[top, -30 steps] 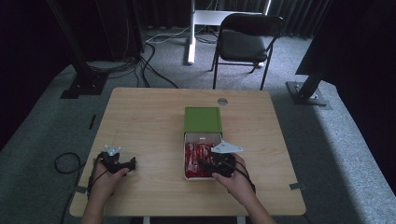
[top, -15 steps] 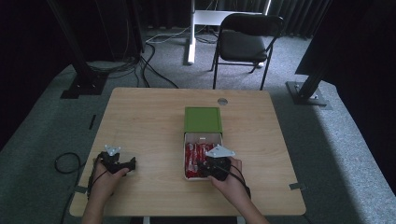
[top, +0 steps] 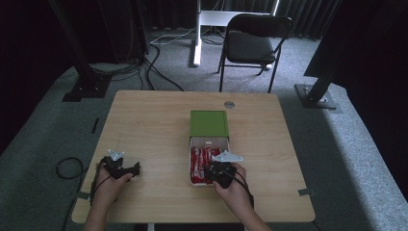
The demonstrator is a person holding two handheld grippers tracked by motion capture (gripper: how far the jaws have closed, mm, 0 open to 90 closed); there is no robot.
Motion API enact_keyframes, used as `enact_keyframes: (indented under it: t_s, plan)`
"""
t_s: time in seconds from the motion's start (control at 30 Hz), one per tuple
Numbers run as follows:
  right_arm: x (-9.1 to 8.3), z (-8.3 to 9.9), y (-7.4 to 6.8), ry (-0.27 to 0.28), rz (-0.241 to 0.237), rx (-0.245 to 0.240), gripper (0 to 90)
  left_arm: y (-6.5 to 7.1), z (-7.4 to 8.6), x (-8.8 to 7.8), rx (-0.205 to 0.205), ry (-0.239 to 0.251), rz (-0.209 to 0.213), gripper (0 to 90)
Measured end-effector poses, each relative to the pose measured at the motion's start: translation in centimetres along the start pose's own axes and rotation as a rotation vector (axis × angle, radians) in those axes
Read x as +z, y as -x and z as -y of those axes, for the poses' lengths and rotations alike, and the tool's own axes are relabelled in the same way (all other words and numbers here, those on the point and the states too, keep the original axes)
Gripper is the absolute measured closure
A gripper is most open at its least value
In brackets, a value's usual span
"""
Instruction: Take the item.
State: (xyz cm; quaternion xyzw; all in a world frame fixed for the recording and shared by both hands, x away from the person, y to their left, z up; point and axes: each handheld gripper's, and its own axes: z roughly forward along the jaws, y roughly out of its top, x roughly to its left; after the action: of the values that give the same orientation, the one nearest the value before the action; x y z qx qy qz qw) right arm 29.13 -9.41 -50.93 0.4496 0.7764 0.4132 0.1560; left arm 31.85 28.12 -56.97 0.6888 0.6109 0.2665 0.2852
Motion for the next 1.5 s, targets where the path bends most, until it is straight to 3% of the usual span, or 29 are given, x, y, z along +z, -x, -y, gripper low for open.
enact_keyframes:
  t_s: [0.2, 0.77, 0.87, 1.07, 1.5]
  plan:
    - [-0.8, -0.3, 0.3, 0.015, -0.013, 0.005, 78.6, 0.0, 0.0, 0.0, 0.001, 0.000, 0.000, 8.0]
    - [-4.4, -2.1, -0.4, 0.110, -0.106, -0.009, 79.0, 0.0, 0.0, 0.0, 0.000, 0.001, 0.000, 8.0]
    - [-4.9, -2.5, -0.4, 0.123, -0.113, -0.030, 79.0, 0.0, 0.0, 0.0, 0.000, 0.001, 0.000, 8.0]
    - [-5.9, -3.2, -0.1, 0.164, -0.121, -0.020, 79.0, 0.0, 0.0, 0.0, 0.000, 0.000, 0.000, 8.0]
    - [-7.1, -4.6, 2.1, 0.233, -0.084, 0.021, 79.0, 0.0, 0.0, 0.0, 0.000, 0.000, 0.000, 8.0]
